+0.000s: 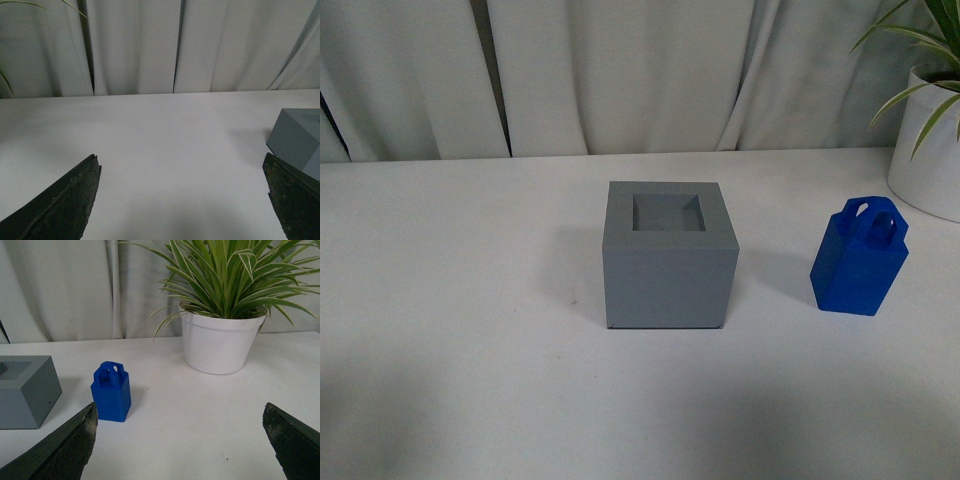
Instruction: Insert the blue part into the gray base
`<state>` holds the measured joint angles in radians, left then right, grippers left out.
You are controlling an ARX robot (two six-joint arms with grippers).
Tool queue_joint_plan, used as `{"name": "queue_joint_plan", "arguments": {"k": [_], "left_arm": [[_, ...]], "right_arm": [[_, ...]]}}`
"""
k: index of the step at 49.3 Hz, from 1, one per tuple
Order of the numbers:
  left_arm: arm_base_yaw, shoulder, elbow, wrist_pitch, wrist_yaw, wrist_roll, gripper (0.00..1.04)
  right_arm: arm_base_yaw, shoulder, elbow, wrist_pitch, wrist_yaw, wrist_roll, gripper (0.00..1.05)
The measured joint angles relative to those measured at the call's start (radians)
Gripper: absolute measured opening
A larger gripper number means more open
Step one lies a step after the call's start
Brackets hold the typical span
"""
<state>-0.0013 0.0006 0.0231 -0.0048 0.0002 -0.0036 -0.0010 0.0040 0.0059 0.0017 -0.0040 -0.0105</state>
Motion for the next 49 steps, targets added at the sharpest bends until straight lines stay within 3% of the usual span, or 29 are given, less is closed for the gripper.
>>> {"name": "queue_joint_plan", "arguments": {"k": [46, 47, 49], "left_arm": [[0.000, 0.000, 0.000, 0.000, 0.000, 0.000, 0.99], [0.000, 0.000, 0.000, 0.000, 0.000, 0.000, 0.99], [0.000, 0.000, 0.000, 0.000, -0.003, 0.000, 0.99]], "right_arm": [[0.000, 0.000, 0.000, 0.000, 0.000, 0.000, 0.97], [-0.002, 0.002, 0.000, -0.002, -0.012, 0.000, 0.97], [-0.061, 0.053, 0.032, -0.077, -0.210, -0.039, 0.97]]}}
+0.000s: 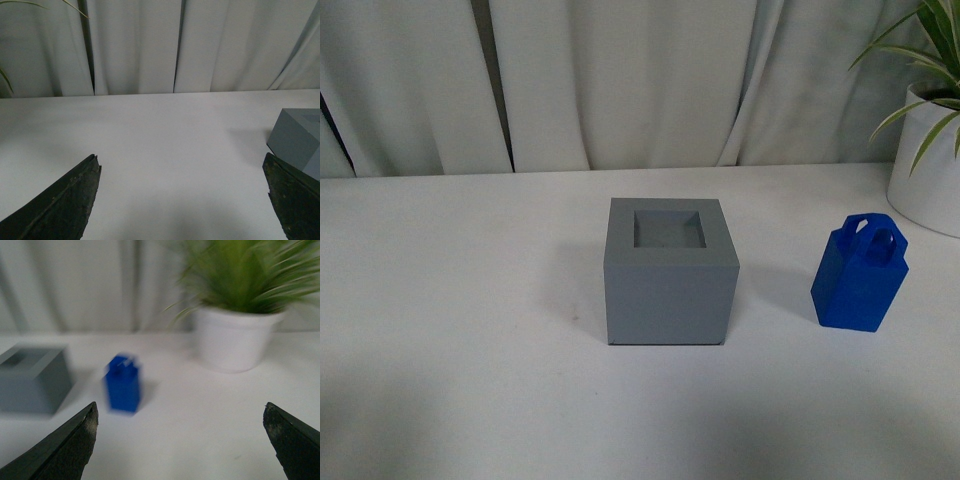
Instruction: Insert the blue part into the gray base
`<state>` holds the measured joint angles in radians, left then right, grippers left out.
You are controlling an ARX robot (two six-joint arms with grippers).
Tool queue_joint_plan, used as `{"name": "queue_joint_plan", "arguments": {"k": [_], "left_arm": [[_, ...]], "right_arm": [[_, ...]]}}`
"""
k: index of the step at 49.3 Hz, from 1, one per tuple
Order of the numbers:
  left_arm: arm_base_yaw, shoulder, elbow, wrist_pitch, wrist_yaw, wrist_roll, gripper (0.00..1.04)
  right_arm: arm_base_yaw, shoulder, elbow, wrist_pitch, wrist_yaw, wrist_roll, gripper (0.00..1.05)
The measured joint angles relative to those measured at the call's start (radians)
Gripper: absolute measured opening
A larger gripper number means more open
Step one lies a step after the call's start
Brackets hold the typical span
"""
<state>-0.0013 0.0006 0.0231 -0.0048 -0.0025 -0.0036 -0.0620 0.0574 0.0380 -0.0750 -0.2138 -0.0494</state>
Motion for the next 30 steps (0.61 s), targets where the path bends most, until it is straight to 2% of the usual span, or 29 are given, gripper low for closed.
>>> {"name": "queue_joint_plan", "arguments": {"k": [2, 3, 5, 8, 11, 19, 30], "left_arm": [[0.000, 0.000, 0.000, 0.000, 0.002, 0.000, 0.99], [0.000, 0.000, 0.000, 0.000, 0.005, 0.000, 0.99], [0.000, 0.000, 0.000, 0.000, 0.003, 0.000, 0.99], [0.000, 0.000, 0.000, 0.000, 0.002, 0.000, 0.99], [0.000, 0.000, 0.000, 0.000, 0.002, 0.000, 0.99], [0.000, 0.000, 0.000, 0.000, 0.002, 0.000, 0.99], [0.000, 0.000, 0.000, 0.000, 0.002, 0.000, 0.99]], "right_arm": [[-0.071, 0.084, 0.035, -0.067, -0.200, -0.041, 0.97], [-0.087, 0.109, 0.043, -0.075, -0.252, -0.048, 0.97], [-0.143, 0.219, 0.064, -0.074, -0.462, -0.071, 0.97], [-0.152, 0.320, 0.088, -0.038, -0.612, -0.077, 0.97], [-0.143, 0.386, 0.128, -0.011, -0.646, -0.081, 0.97], [-0.098, 0.542, 0.262, 0.042, -0.607, -0.108, 0.97], [0.006, 0.851, 0.544, -0.069, -0.559, -0.257, 0.97]]}}
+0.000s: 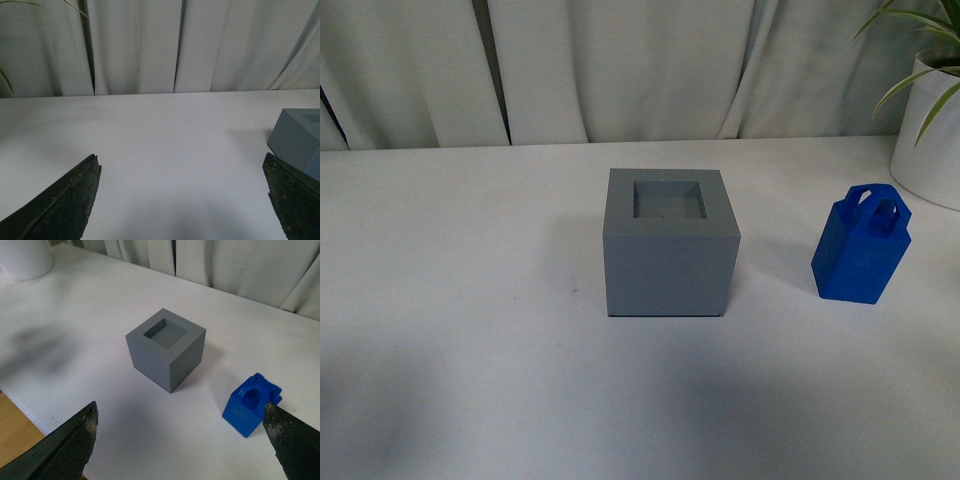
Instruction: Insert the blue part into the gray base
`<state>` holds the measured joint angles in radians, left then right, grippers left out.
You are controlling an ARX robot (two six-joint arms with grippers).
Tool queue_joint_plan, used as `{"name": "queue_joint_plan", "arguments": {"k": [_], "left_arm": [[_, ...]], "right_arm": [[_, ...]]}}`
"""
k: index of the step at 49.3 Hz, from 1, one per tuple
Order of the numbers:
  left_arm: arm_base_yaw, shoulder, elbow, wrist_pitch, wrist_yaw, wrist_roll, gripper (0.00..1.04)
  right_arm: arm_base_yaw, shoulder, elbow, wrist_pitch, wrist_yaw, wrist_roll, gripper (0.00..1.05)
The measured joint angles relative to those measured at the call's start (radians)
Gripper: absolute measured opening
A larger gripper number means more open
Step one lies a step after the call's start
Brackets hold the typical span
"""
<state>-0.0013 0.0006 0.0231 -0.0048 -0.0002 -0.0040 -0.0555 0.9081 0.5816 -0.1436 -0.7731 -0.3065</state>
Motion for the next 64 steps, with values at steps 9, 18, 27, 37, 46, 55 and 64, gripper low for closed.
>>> {"name": "queue_joint_plan", "arguments": {"k": [9, 18, 27, 37, 46, 55, 64], "left_arm": [[0.000, 0.000, 0.000, 0.000, 0.000, 0.000, 0.99], [0.000, 0.000, 0.000, 0.000, 0.000, 0.000, 0.99], [0.000, 0.000, 0.000, 0.000, 0.000, 0.000, 0.99], [0.000, 0.000, 0.000, 0.000, 0.000, 0.000, 0.99], [0.000, 0.000, 0.000, 0.000, 0.000, 0.000, 0.99], [0.000, 0.000, 0.000, 0.000, 0.000, 0.000, 0.99], [0.000, 0.000, 0.000, 0.000, 0.000, 0.000, 0.99]], "right_arm": [[0.042, 0.252, 0.298, -0.220, 0.035, -0.259, 0.97], [0.070, 0.406, 0.525, -0.426, 0.078, -0.468, 0.97], [0.103, 0.601, 0.758, -0.646, 0.188, -0.683, 0.97], [0.128, 0.769, 0.897, -0.771, 0.319, -0.827, 0.97], [0.137, 0.856, 0.966, -0.826, 0.403, -0.914, 0.97], [0.148, 0.965, 1.022, -0.857, 0.464, -0.952, 0.97], [0.161, 1.048, 1.055, -0.871, 0.512, -0.973, 0.97]]}}
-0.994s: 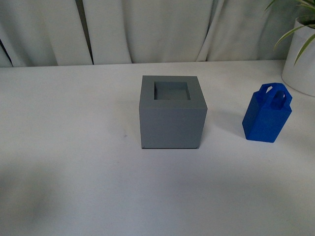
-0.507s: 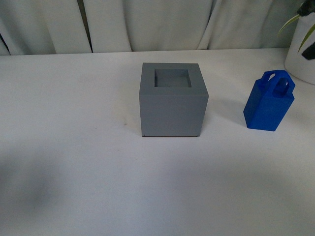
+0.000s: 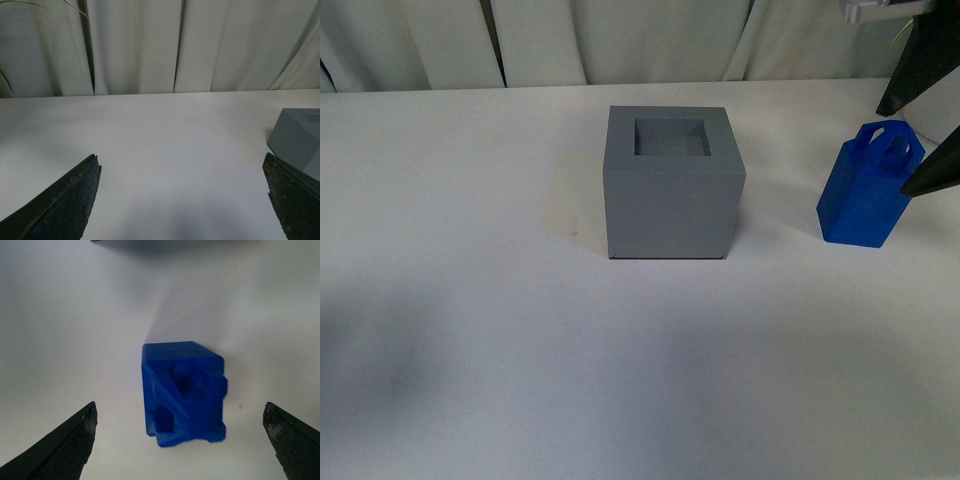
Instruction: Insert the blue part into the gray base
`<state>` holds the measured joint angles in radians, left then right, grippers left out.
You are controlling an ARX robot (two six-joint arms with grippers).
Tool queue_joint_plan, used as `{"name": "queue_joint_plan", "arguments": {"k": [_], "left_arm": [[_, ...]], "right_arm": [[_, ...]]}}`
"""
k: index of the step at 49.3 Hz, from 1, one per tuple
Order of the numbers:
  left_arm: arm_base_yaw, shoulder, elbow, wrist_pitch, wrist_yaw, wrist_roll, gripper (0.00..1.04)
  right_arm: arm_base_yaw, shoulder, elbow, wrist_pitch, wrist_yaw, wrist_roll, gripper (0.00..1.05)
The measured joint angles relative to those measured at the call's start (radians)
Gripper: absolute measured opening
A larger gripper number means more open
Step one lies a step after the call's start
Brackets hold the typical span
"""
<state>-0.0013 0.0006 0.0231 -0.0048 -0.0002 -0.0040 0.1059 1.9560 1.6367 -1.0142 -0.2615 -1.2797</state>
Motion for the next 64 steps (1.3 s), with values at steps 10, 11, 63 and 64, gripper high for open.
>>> {"name": "queue_joint_plan", "arguments": {"k": [10, 11, 63, 64], "left_arm": [[0.000, 0.000, 0.000, 0.000, 0.000, 0.000, 0.99], [0.000, 0.000, 0.000, 0.000, 0.000, 0.000, 0.99], [0.000, 0.000, 0.000, 0.000, 0.000, 0.000, 0.99], [0.000, 0.000, 0.000, 0.000, 0.000, 0.000, 0.99]], "right_arm": [[0.013, 0.080, 0.037, 0.002, 0.037, -0.007, 0.97], [0.013, 0.084, 0.040, 0.002, 0.037, -0.006, 0.97], [0.066, 0.112, 0.274, -0.138, -0.067, 0.033, 0.47], [0.076, 0.107, 0.283, -0.146, -0.072, 0.037, 0.47]]}}
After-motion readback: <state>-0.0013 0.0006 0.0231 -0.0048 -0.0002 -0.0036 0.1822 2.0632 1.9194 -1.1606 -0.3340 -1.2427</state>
